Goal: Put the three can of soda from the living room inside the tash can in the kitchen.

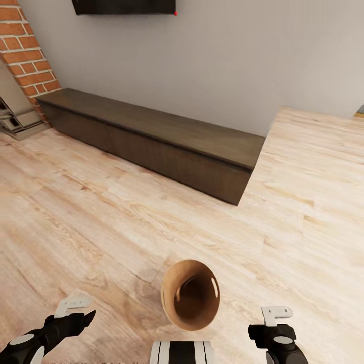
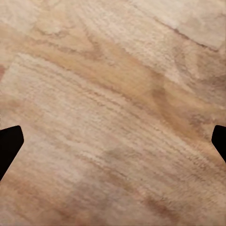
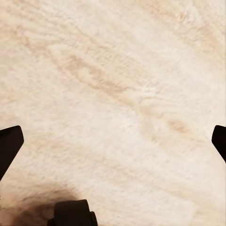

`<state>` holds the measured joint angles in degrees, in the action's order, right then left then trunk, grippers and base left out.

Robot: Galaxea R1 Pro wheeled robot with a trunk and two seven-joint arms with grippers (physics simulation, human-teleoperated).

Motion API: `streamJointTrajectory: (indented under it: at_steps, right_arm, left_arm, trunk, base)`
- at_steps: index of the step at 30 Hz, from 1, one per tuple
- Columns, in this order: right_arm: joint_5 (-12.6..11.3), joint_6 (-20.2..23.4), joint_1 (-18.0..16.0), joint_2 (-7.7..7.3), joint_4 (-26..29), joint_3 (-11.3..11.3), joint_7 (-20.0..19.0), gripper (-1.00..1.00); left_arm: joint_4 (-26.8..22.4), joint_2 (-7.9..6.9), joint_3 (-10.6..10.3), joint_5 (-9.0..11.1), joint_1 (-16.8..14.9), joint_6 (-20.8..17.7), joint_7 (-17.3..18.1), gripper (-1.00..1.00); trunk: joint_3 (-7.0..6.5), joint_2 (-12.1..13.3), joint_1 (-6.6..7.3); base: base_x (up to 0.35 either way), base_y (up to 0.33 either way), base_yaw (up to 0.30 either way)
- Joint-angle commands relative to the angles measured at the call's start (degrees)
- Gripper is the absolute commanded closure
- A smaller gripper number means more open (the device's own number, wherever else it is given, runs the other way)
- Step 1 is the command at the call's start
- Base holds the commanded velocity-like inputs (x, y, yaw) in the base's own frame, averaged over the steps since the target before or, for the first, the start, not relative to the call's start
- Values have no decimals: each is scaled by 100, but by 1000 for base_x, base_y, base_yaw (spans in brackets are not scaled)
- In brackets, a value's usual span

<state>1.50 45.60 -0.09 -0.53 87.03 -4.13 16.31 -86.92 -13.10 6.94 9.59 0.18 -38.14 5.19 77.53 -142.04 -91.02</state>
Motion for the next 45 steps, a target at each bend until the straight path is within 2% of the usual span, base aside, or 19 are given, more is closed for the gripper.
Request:
streamJointTrajectory:
  at_steps: [1, 16, 18, 23, 29, 30, 34, 38, 45]
  right_arm:
    - [0, 0, 0, 0, 9, 0, 1, -100]
    - [0, 0, 0, 8, 68, 34, -3, -100]
    - [-73, 28, 63, 29, 3, -23, 8, -100]
    - [-63, 19, 93, 23, -158, -26, 30, -100]
    - [-35, 1, 96, 107, -351, -34, 38, -100]
    - [-3, 34, 63, 73, -316, -1, 5, -100]
    - [-43, 164, -66, 117, -254, 127, -124, -100]
    - [-6, 153, -47, 154, -383, -4, -230, -100]
    - [-22, 61, 178, 186, -492, -199, -4, -100]
  left_arm:
    - [0, 0, 0, -1, 0, 0, 0, -100]
    - [0, 0, 0, -1, 0, 0, 0, -100]
    - [5, -5, -25, 17, 0, 0, 41, -100]
    - [7, -7, -24, 17, 0, 0, 38, -100]
    - [9, 14, -25, 17, 0, 0, 35, -100]
    - [35, 35, -35, 17, 0, 33, 53, -100]
    - [29, 35, -35, 27, 0, 70, 53, -100]
    - [27, 103, -46, 22, 0, 51, 53, -100]
    - [60, 179, -53, 28, 9, 50, 82, -100]
  trunk:
    - [8, 0, 0]
    - [35, 0, 0]
    - [35, 0, 0]
    - [35, 0, 0]
    - [35, 0, 0]
    - [35, 0, 0]
    - [35, 0, 0]
    - [35, 0, 0]
    - [35, 0, 0]
  base:
    - [0, 0, 97]
    - [0, 0, 21]
    - [0, 0, 0]
    - [0, 0, 0]
    - [0, 0, 0]
    - [0, 0, 0]
    - [0, 0, 0]
    - [0, 0, 0]
    - [0, 0, 0]
